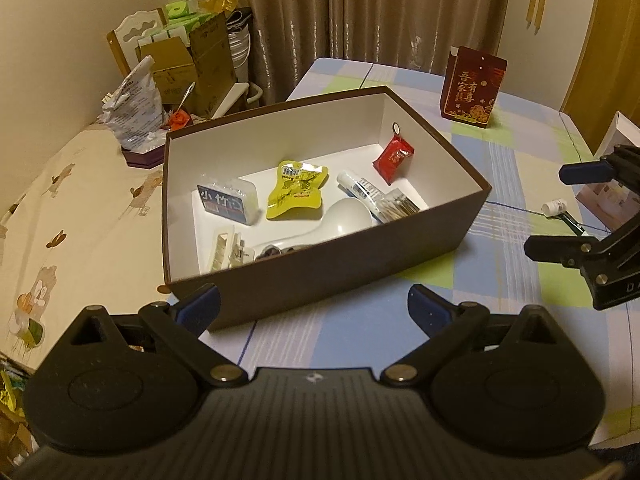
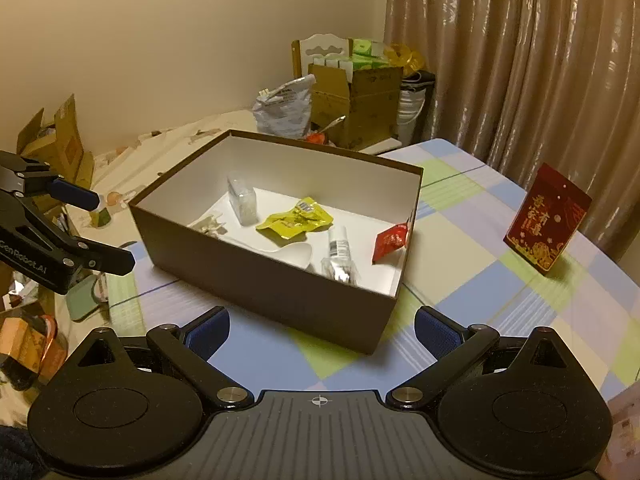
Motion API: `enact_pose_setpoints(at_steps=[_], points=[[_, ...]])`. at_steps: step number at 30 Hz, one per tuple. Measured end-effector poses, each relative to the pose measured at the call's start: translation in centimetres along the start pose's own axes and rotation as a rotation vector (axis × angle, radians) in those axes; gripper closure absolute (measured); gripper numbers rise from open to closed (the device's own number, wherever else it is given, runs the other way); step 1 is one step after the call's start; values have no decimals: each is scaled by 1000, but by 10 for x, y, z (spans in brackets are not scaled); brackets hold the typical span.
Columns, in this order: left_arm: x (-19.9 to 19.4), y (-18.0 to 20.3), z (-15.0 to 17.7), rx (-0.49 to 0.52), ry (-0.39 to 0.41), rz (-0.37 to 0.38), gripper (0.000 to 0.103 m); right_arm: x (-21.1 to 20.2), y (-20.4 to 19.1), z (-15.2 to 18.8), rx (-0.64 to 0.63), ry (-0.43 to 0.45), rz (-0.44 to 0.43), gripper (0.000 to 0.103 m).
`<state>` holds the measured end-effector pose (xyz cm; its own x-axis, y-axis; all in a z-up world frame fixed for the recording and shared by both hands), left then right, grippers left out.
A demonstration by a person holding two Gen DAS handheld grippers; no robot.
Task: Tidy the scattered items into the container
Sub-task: 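Move both tools back toward the white bottle and green tube on the table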
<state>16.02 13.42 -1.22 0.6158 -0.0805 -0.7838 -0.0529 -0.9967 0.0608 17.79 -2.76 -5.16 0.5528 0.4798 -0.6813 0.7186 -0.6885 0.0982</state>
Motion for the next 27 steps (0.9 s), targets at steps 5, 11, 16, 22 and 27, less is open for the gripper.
enact_pose_setpoints(at_steps=[5,11,16,22,27], points=[[-12,11,11,-4,6,-10,4,-19,-2,12,11,14,-22,0],[-20,30,20,3,12,-5,4,-43,6,32,39,19,-15,0],[-21,56,25,25,12,18,4,-60,20,51,70,14,16,0],[-16,93,30,58,4,70,4,-80,46,81,124,-10,74,0],[1,129,33,106,-28,118,4,-91,77,108,194,-39,132,0]])
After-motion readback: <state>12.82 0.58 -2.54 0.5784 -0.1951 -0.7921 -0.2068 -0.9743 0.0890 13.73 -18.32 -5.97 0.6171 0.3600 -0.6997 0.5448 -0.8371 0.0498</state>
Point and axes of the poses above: each gripper's, at about its wrist camera, not at the fingertips, and x roughly the way its jaws point, y to its right, z to its underside, the point moved 9 cm from there along x, roughly the way its jaws point, and after that the axes turned 8 degrees about z, right-handed, at the moved point
